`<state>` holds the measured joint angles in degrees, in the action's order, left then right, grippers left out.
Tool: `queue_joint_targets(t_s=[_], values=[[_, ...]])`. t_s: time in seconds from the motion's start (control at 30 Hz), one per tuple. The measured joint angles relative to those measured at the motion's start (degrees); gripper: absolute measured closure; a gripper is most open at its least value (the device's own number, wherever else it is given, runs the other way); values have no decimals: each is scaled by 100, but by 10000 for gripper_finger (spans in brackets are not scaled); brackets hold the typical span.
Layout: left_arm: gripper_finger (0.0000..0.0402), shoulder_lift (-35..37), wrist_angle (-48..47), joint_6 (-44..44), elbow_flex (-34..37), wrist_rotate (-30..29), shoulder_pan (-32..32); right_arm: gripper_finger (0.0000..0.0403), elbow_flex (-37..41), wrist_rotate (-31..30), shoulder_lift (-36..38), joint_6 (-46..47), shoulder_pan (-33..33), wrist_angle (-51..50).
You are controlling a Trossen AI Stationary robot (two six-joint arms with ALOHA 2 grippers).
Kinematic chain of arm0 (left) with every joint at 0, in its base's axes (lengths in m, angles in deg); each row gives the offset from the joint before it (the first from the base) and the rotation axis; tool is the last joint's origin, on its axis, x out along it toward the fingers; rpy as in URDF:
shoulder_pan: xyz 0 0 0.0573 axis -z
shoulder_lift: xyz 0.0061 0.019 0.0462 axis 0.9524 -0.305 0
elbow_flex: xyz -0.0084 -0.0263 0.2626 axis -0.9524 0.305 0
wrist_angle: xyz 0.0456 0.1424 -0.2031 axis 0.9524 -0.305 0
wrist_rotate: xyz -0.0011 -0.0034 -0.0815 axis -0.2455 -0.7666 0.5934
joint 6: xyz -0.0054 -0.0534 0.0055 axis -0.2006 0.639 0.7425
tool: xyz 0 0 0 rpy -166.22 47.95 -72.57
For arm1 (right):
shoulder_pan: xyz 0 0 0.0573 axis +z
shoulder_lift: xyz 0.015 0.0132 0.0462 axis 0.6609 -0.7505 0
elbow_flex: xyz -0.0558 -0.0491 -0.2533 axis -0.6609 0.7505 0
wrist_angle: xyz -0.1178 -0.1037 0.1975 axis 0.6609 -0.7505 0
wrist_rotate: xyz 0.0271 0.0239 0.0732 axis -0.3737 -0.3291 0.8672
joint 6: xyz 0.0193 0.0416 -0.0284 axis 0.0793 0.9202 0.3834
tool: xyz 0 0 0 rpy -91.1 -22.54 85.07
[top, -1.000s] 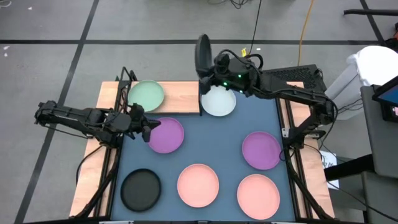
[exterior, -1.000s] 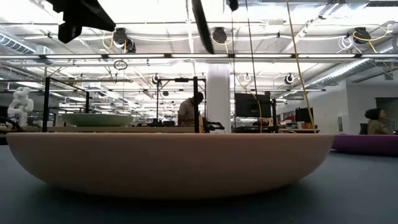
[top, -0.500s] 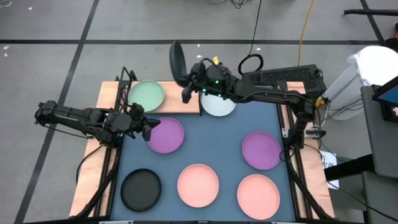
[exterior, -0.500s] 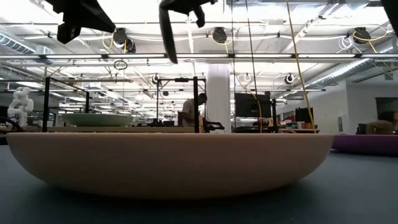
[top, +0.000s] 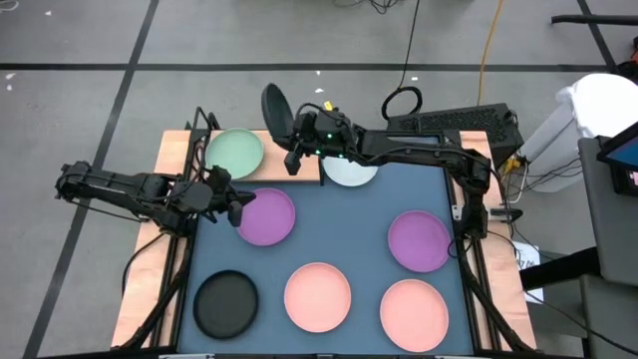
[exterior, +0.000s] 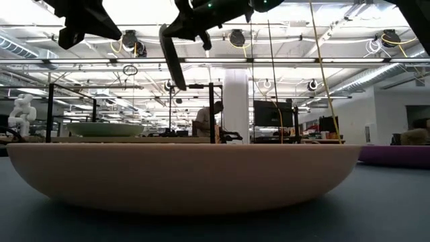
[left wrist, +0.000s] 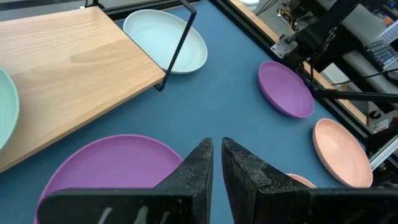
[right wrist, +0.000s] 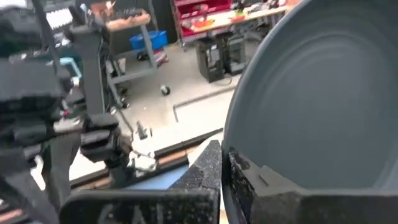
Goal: Place and stack plates onto a shelf
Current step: Put the top black plate on the shelf
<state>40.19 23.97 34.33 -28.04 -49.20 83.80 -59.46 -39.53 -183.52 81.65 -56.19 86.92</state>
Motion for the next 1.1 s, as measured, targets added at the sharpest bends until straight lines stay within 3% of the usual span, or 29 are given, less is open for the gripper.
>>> queue_joint_targets(t_s=[0.4,1.1], values=[[364,-2,2,2,0,4,0,403,22,-1,-2,58,-86,-806],[364,-4,9,61,0,65,0,403,879,10,-3,219,68,-683]])
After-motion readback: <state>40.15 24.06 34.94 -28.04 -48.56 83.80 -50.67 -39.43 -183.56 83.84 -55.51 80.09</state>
